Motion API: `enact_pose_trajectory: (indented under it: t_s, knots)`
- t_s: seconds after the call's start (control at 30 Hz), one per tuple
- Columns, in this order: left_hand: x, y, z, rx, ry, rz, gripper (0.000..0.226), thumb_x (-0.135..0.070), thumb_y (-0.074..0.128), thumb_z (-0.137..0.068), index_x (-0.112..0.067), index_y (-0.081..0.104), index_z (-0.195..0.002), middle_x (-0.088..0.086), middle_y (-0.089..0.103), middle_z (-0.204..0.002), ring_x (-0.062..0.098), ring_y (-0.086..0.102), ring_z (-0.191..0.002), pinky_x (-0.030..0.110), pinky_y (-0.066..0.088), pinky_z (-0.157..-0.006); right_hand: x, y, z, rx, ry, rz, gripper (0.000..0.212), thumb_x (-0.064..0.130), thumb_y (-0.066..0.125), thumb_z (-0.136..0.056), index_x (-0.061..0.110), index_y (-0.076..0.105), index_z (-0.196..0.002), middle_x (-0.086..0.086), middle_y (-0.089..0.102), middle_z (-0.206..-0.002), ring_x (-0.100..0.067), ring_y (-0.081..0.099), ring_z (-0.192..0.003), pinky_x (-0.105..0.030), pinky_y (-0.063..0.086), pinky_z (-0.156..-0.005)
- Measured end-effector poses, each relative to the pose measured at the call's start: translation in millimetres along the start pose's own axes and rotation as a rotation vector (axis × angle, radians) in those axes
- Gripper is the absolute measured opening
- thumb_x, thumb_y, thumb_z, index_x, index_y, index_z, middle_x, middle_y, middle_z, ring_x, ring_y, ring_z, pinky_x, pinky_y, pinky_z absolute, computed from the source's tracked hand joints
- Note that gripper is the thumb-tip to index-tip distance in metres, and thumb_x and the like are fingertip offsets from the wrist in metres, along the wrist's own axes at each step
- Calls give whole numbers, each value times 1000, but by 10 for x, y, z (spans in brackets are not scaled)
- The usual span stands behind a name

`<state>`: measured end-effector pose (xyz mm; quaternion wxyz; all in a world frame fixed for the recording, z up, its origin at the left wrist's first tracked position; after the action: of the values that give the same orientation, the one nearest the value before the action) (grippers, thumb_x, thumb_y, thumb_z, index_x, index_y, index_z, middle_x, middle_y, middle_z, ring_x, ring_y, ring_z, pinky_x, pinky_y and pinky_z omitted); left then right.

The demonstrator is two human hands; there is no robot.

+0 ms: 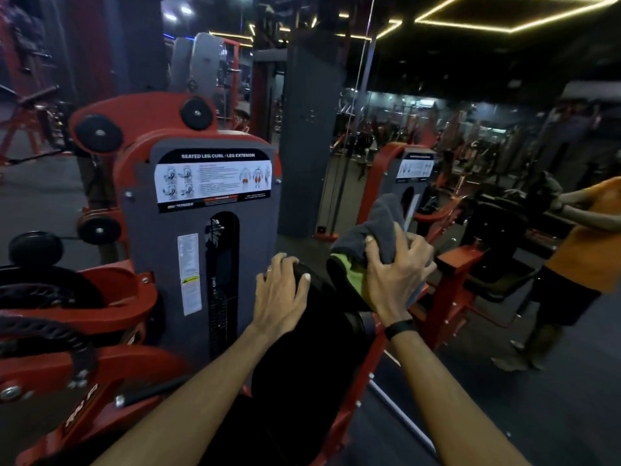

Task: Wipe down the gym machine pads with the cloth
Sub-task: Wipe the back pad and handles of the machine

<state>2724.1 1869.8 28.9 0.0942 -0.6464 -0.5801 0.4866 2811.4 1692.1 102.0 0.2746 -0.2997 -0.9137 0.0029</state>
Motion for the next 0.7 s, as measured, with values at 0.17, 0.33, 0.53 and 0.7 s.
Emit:
enact_pose_trajectory:
  t_s: [0.17,0.33,0.53,0.7]
  knots:
    - [271,147,3,14,-54,-82,42,-42,42,-100,-14,49,-130,5,42,-139,27,51,-120,45,36,-99,-264,587,397,697,-46,368,79,82,29,-83,31,51,-139,-9,55,-125,-33,47,-118,-53,37,-94]
    - [553,272,-20,-14,-141,-93,60,-53,25,-93,-13,50,-130,4,43,-141,25,52,-122,48,39,-101,-350,1076,539,1149,-158,543,108,88,51,-74,20,28,-155,-14,62,-124,-36,63,-109,-40,50,-79]
    - [688,606,-130,-48,-252,-38,58,-51,28,-92,-12,51,-127,4,47,-136,27,54,-118,48,38,-97,-155,1499,688,1010,-262,696,103,74,58,-81,5,26,-151,-20,58,-124,-40,61,-105,-50,52,-83]
    - [658,724,1,-19,-410,48,42,-43,38,-101,-15,45,-131,4,43,-140,26,48,-124,45,30,-99,-56,1828,648,1040,-232,659,91,74,62,-77,5,46,-135,-19,62,-117,-39,63,-102,-53,52,-83]
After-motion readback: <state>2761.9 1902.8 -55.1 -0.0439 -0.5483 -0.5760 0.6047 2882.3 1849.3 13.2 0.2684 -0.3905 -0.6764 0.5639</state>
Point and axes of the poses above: each hand's wrist, its own z-axis away from the middle knuckle, its own y-axis out of the palm, x = y × z, the point moved 3 cm from there along -z, towards the middle knuckle
